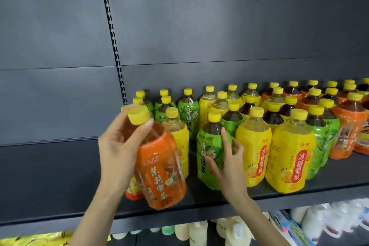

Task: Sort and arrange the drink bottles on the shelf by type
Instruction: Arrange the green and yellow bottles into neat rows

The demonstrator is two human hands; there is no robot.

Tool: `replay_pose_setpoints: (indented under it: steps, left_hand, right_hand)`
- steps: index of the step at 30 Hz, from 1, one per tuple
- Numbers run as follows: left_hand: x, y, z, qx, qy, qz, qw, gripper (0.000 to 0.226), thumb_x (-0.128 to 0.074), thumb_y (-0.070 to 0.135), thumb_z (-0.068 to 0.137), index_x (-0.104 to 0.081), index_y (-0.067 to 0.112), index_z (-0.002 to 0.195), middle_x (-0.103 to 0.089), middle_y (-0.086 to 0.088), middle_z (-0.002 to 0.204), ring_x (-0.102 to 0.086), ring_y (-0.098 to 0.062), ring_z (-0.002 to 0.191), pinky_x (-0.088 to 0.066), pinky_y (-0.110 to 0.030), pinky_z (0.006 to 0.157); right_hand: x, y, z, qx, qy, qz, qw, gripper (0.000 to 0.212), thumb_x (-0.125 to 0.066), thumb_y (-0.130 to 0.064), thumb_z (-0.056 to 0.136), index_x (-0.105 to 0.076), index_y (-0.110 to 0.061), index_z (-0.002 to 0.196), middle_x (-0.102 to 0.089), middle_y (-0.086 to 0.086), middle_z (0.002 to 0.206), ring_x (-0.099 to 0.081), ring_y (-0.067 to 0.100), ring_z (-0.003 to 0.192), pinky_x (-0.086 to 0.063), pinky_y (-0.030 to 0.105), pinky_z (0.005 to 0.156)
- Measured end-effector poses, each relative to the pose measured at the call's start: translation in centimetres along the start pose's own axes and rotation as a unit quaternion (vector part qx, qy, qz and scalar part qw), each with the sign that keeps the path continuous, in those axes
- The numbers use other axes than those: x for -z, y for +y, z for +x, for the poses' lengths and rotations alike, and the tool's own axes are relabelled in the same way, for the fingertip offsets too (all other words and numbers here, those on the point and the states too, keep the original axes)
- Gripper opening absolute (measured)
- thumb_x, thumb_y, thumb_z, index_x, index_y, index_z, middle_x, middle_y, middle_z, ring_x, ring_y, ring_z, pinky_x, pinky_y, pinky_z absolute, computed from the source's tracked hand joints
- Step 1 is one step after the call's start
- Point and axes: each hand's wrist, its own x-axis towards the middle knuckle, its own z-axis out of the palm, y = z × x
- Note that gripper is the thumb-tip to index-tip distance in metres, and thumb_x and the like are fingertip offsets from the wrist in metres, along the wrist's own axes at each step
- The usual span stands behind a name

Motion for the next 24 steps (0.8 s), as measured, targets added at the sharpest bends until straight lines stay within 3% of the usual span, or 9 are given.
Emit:
replay_pose_setpoints:
  steps: [4,8,12,18,24]
  left_hand:
    - [-0.2,-1.7,-1.4,0.037,0.002,0.013,0.999,0.034,-0.066,0.019,0.071,-0.066,0.025,0.105,-0.073,0.013,0.091,-0.067,-0.004,0.086,-0.053,-0.018,0.074]
    - [-0.9,-2.9,-1.9,0.05,-0.014,0.008,0.999,0.033,-0.065,0.016,0.072,-0.064,0.026,0.104,-0.072,0.016,0.09,-0.067,-0.002,0.085,-0.051,-0.014,0.07]
    - [-1.9,-3.6,-1.9,0.054,-0.043,0.002,0.998,0.032,-0.063,0.013,0.073,-0.063,0.026,0.102,-0.072,0.02,0.088,-0.066,0.003,0.085,-0.049,-0.01,0.068]
    - [-2.2,-4.5,-1.4,0.043,-0.078,0.016,0.996,0.042,-0.064,0.018,0.077,-0.066,0.054,0.097,-0.071,0.017,0.099,-0.065,-0.002,0.098,-0.049,-0.013,0.077]
    - [-2.6,-5.7,-0.8,0.046,-0.121,0.048,0.99,0.031,-0.063,0.025,0.087,-0.061,0.041,0.113,-0.068,0.012,0.112,-0.061,-0.009,0.109,-0.049,-0.026,0.091]
  right_hand:
    - [-1.4,0.0,1.7,-0.003,-0.028,0.024,0.999,0.093,-0.067,-0.031,0.085,0.004,-0.046,0.143,-0.022,0.012,0.149,-0.061,0.023,0.102,-0.05,0.024,0.072]
    - [-2.8,-0.5,3.2,-0.008,-0.038,0.023,0.999,0.091,-0.067,-0.027,0.085,0.002,-0.045,0.142,-0.02,0.012,0.15,-0.051,0.021,0.118,-0.05,0.026,0.08]
    - [-4.2,-0.4,4.4,-0.01,-0.02,0.016,1.0,0.087,-0.068,-0.017,0.085,-0.011,-0.032,0.15,-0.023,0.014,0.145,-0.043,0.025,0.124,-0.047,0.027,0.086]
    - [-6.4,-0.4,5.9,-0.019,-0.035,0.031,0.999,0.086,-0.065,-0.009,0.087,-0.011,-0.026,0.151,-0.019,0.011,0.15,-0.041,0.025,0.131,-0.048,0.037,0.096]
    - [-7.3,-0.4,8.5,-0.02,-0.063,0.043,0.997,0.09,-0.062,0.005,0.085,-0.009,-0.024,0.152,-0.011,0.011,0.155,-0.044,0.028,0.128,-0.046,0.039,0.095]
